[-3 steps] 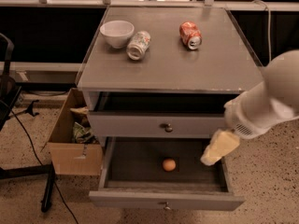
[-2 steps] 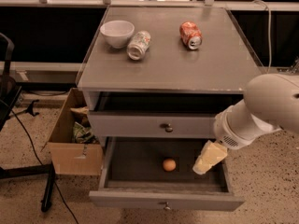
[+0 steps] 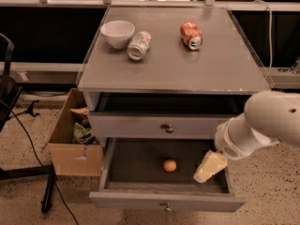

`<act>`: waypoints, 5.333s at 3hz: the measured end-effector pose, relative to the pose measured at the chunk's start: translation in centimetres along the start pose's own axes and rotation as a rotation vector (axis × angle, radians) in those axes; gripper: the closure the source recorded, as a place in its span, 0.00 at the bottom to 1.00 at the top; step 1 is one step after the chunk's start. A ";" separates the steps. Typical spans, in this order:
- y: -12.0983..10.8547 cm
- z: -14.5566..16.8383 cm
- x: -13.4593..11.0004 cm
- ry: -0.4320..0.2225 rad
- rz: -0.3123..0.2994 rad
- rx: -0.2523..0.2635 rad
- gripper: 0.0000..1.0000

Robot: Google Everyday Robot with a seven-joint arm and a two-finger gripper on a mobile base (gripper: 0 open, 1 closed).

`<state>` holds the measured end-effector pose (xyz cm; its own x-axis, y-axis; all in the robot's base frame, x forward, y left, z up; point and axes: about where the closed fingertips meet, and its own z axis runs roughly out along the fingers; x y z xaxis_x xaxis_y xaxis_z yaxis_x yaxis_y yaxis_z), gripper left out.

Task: Pick orange from middle drawer and place on counter

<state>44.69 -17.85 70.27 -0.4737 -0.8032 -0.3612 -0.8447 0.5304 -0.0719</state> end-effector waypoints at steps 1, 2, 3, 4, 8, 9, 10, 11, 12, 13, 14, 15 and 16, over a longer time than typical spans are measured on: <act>0.7 4.7 2.7 -0.035 0.067 -0.037 0.00; 1.4 10.4 4.5 -0.158 0.136 -0.080 0.00; 1.9 14.9 5.6 -0.258 0.145 -0.119 0.00; 2.6 16.1 6.1 -0.258 0.144 -0.143 0.00; 0.0 21.2 3.4 -0.482 0.097 -0.082 0.00; -0.6 23.5 2.2 -0.496 0.087 -0.074 0.18; -1.5 26.6 1.1 -0.495 0.087 -0.066 0.29; -2.1 28.8 0.5 -0.488 0.088 -0.061 0.28; -2.1 28.9 0.4 -0.488 0.087 -0.062 0.22; -2.1 28.9 0.4 -0.488 0.087 -0.062 0.16; -2.2 29.5 0.2 -0.505 0.089 -0.060 0.17; -2.4 30.5 0.1 -0.528 0.091 -0.057 0.15; -2.8 31.7 0.1 -0.556 0.091 -0.053 0.16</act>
Offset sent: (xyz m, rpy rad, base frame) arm -0.0092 -0.0030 -0.1622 0.3085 0.0153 -0.1174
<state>54.88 -10.78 41.00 -0.3546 -0.4839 -0.8001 -0.8249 0.5648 0.0240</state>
